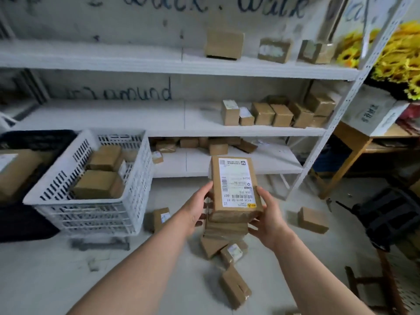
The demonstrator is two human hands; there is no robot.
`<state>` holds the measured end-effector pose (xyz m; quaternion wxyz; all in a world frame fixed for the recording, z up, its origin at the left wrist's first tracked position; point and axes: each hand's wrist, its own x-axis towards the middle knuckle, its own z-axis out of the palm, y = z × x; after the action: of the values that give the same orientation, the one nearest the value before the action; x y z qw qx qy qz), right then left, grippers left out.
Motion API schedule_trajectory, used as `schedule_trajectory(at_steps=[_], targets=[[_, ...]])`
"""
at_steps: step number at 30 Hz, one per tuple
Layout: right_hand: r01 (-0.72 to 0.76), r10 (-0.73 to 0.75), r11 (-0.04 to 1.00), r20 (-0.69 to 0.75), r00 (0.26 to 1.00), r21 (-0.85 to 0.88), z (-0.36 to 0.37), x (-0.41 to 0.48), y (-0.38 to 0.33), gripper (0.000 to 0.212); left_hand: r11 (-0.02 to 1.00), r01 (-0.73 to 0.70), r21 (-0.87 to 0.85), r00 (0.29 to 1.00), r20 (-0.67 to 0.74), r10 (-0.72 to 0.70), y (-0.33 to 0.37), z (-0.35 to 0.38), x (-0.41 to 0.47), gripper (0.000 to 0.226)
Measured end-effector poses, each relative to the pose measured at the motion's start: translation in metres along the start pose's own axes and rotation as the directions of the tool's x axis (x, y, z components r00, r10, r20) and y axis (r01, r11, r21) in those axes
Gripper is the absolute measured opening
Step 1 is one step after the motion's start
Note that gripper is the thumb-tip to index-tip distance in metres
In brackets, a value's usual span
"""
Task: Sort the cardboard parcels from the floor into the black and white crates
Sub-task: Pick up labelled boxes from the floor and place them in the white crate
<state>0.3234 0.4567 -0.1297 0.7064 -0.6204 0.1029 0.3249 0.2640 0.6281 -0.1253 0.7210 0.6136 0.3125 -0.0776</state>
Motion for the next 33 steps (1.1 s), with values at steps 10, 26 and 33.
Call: schedule_trajectory(at_steps=[10, 26, 33], targets=[[0.027, 0.014, 0.987, 0.245, 0.969, -0.161, 0.212, 0.028, -0.014, 0.054, 0.995, -0.070, -0.066, 0.961, -0.270, 0.050, 0.040, -0.202, -0.025, 0.087], [0.062, -0.033, 0.992, 0.244, 0.969, -0.108, 0.476, 0.130, -0.004, 0.055, 0.977, -0.132, -0.167, 0.962, -0.261, 0.086, 0.115, -0.450, 0.071, 0.049], [0.048, -0.017, 0.988, 0.211, 0.977, -0.144, 0.505, 0.208, -0.005, 0.057, 0.964, -0.061, -0.257, 0.984, -0.179, 0.015, 0.123, -0.469, 0.153, 0.051]])
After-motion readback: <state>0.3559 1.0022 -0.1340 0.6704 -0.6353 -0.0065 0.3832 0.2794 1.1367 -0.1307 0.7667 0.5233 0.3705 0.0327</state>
